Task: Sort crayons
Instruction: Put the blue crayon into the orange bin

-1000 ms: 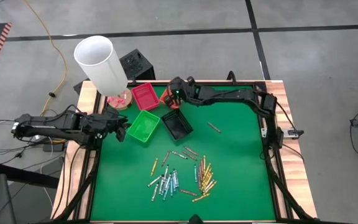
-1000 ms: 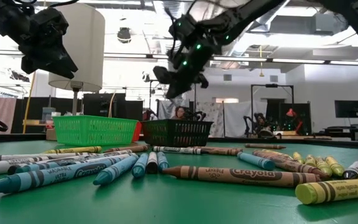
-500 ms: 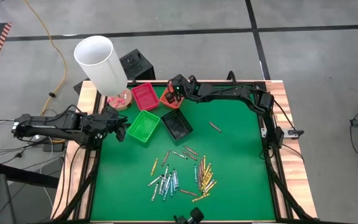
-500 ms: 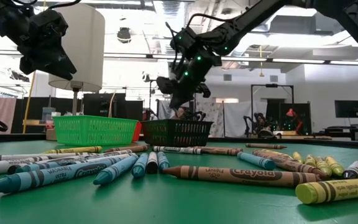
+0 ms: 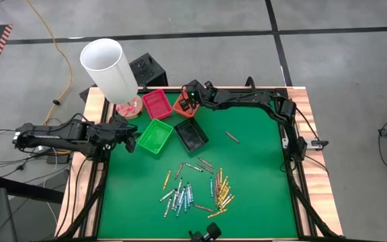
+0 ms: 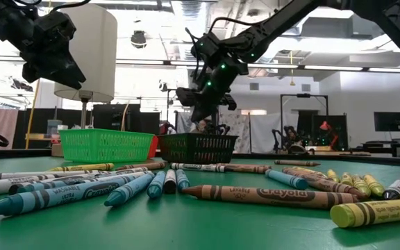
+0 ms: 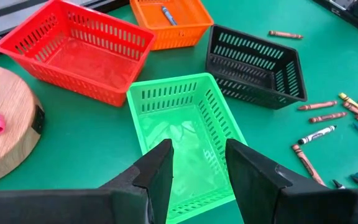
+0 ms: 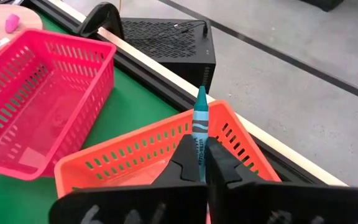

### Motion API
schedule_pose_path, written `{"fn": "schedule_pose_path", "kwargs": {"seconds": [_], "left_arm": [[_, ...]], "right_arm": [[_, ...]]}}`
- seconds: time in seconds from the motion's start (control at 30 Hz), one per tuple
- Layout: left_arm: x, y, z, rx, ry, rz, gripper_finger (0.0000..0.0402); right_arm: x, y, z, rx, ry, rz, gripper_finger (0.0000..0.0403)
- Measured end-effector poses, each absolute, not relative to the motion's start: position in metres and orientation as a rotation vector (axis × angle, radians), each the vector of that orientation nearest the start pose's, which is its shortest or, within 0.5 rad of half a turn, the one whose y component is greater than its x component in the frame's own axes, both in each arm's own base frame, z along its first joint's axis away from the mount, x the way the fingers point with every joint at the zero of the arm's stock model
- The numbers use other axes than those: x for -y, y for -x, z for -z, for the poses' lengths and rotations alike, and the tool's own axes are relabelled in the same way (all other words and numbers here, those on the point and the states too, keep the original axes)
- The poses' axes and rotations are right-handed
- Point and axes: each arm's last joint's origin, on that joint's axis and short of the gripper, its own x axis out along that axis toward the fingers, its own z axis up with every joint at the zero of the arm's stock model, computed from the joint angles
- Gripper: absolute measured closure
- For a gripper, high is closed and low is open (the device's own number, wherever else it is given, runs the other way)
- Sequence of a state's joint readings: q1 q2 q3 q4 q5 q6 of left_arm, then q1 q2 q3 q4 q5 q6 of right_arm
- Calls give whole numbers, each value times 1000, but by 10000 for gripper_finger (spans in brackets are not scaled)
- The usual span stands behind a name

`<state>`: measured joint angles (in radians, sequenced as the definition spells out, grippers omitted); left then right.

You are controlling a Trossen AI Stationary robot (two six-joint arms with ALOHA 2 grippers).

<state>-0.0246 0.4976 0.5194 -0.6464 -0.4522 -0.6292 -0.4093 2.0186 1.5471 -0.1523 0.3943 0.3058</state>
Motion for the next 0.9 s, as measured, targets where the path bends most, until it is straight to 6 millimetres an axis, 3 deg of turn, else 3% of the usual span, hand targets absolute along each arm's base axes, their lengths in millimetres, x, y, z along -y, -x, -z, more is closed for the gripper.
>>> {"fn": "schedule_pose_path", "kwargs": {"seconds": [0.37, 0.63, 0.9], "left_arm": [[-10, -108, -240, -457, 451, -587, 265], [-10, -108, -239, -467, 450, -587, 265], [-10, -107, -238, -477, 453, -593, 265]], "right_arm": [[197, -412, -228, -518, -295, 879, 399], [199, -419, -191, -616, -312, 852, 398], [199, -422, -191, -604, -292, 826, 379]]}}
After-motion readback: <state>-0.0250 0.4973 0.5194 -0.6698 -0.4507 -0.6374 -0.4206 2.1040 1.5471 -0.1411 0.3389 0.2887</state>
